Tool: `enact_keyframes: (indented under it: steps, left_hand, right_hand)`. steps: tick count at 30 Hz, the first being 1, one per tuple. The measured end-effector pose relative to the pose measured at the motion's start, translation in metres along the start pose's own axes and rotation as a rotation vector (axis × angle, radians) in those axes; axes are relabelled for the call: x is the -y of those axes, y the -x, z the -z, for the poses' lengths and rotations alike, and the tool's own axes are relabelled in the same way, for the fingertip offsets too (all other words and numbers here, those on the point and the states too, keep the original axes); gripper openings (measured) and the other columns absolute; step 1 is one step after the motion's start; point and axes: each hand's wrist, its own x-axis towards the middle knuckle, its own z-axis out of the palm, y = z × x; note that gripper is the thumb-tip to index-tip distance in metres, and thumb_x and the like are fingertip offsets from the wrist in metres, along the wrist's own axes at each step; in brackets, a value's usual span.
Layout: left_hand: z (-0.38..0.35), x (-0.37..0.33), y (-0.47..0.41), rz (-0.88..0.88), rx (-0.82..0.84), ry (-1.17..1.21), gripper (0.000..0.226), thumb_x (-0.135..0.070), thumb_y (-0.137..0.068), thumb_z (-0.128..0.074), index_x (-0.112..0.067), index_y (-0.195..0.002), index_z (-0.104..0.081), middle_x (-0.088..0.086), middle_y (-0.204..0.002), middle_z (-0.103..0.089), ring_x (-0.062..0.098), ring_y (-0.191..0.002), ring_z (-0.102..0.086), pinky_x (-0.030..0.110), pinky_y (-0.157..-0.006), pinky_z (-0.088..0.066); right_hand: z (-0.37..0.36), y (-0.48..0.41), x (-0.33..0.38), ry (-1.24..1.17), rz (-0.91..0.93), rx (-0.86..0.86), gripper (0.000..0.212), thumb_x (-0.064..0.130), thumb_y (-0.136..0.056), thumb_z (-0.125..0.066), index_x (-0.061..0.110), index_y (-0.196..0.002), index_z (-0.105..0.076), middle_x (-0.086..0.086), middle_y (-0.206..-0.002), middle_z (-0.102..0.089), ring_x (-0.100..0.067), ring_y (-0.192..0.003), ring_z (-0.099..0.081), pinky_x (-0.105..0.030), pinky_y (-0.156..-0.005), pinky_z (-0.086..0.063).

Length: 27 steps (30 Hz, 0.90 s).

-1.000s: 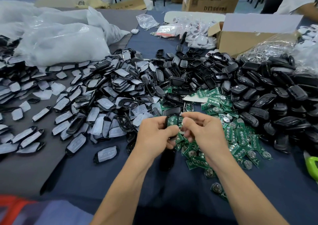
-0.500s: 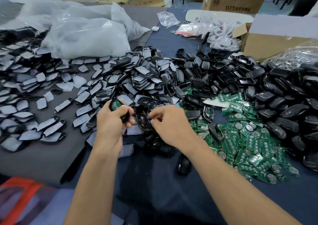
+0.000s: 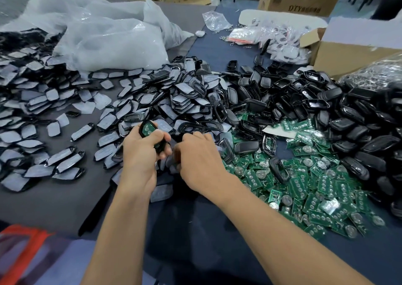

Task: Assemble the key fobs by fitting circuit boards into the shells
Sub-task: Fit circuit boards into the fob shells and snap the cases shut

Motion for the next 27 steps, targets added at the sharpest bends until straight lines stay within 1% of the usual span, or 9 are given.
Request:
enact_keyframes:
  steps: [2, 5, 7, 10, 13, 16, 20, 24, 27]
  left_hand:
    - [0.003, 0.001, 0.0, -0.01, 0.008, 0.004, 0.021, 0.006, -0.098, -0.051, -0.012, -0.089, -0.054, 0.0, -0.062, -0.066, 0.016, -0.043, -0.052, 0.019, -0.04, -0.036]
    - [0.003, 0.004, 0.005, -0.009, 0.076, -0.011, 0.018, 0.005, -0.097, -0.05, -0.008, -0.087, -0.053, 0.005, -0.066, -0.065, 0.02, -0.045, -0.052, 0.02, -0.038, -0.033]
    - [-0.006, 0.007, 0.013, 0.012, 0.152, -0.007, 0.017, 0.007, -0.096, -0.049, -0.008, -0.087, -0.053, 0.007, -0.067, -0.065, 0.02, -0.043, -0.05, 0.02, -0.036, -0.029]
    - [-0.035, 0.011, 0.034, 0.08, 0.272, -0.018, 0.022, 0.003, -0.086, -0.053, -0.017, -0.077, -0.056, 0.009, -0.065, -0.062, 0.02, -0.041, -0.046, 0.018, -0.034, -0.026]
    - [-0.071, 0.019, 0.062, 0.145, 0.396, -0.073, 0.014, -0.011, -0.071, -0.053, -0.023, -0.063, -0.057, 0.01, -0.063, -0.058, 0.018, -0.044, -0.047, 0.021, -0.036, -0.031]
    - [-0.098, 0.029, 0.082, 0.149, 0.436, -0.111, 0.008, -0.019, -0.07, -0.053, -0.019, -0.063, -0.057, 0.008, -0.061, -0.057, 0.016, -0.047, -0.048, 0.025, -0.04, -0.035]
    - [-0.107, 0.035, 0.087, 0.119, 0.456, -0.18, 0.005, -0.03, -0.075, -0.063, -0.029, -0.07, -0.063, 0.003, -0.059, -0.056, 0.017, -0.052, -0.046, 0.029, -0.044, -0.035]
    - [-0.107, 0.035, 0.086, 0.106, 0.526, -0.199, 0.015, -0.016, -0.079, -0.068, -0.028, -0.069, -0.069, 0.006, -0.054, -0.055, 0.015, -0.04, -0.039, 0.023, -0.04, -0.032]
    - [-0.102, 0.033, 0.082, 0.121, 0.55, -0.23, 0.027, -0.002, -0.089, -0.067, -0.021, -0.07, -0.069, 0.008, -0.052, -0.055, 0.014, -0.037, -0.038, 0.019, -0.037, -0.03]
  right_hand:
    - [0.012, 0.007, -0.007, -0.382, -0.22, -0.038, 0.01, 0.02, -0.078, -0.081, 0.028, -0.082, -0.076, 0.009, -0.087, -0.058, -0.014, -0.088, -0.057, -0.027, -0.08, -0.037]
    - [0.038, 0.025, -0.028, -1.175, -0.505, -0.16, 0.019, 0.006, -0.078, -0.084, 0.021, -0.076, -0.073, 0.011, -0.074, -0.064, -0.005, -0.066, -0.056, -0.018, -0.064, -0.046]
    - [0.051, 0.041, -0.041, -1.385, -0.605, -0.239, 0.022, -0.002, -0.084, -0.077, 0.017, -0.078, -0.069, 0.001, -0.078, -0.065, -0.006, -0.066, -0.057, -0.016, -0.062, -0.048]
    - [0.061, 0.064, -0.052, -1.519, -0.738, -0.292, 0.021, -0.003, -0.09, -0.071, 0.015, -0.083, -0.063, -0.006, -0.085, -0.067, -0.015, -0.067, -0.058, -0.028, -0.063, -0.045]
    - [0.065, 0.085, -0.057, -1.567, -0.803, -0.359, 0.022, -0.005, -0.092, -0.068, 0.013, -0.082, -0.061, -0.006, -0.078, -0.07, -0.018, -0.06, -0.059, -0.028, -0.058, -0.047]
    - [0.066, 0.1, -0.062, -1.534, -0.825, -0.413, 0.023, -0.005, -0.093, -0.065, 0.013, -0.081, -0.06, -0.009, -0.079, -0.066, -0.016, -0.061, -0.057, -0.026, -0.058, -0.046]
    - [0.067, 0.117, -0.072, -1.491, -0.856, -0.433, 0.025, -0.007, -0.092, -0.067, 0.014, -0.08, -0.061, -0.009, -0.081, -0.068, -0.015, -0.06, -0.059, -0.026, -0.056, -0.047]
    - [0.063, 0.129, -0.078, -1.468, -0.805, -0.358, 0.022, -0.005, -0.093, -0.067, 0.014, -0.082, -0.062, -0.009, -0.082, -0.067, -0.02, -0.069, -0.062, -0.029, -0.061, -0.051]
    - [0.067, 0.138, -0.084, -1.641, -0.725, -0.216, 0.015, 0.006, -0.091, -0.068, 0.016, -0.08, -0.066, -0.014, -0.092, -0.071, -0.026, -0.078, -0.068, -0.034, -0.07, -0.057]
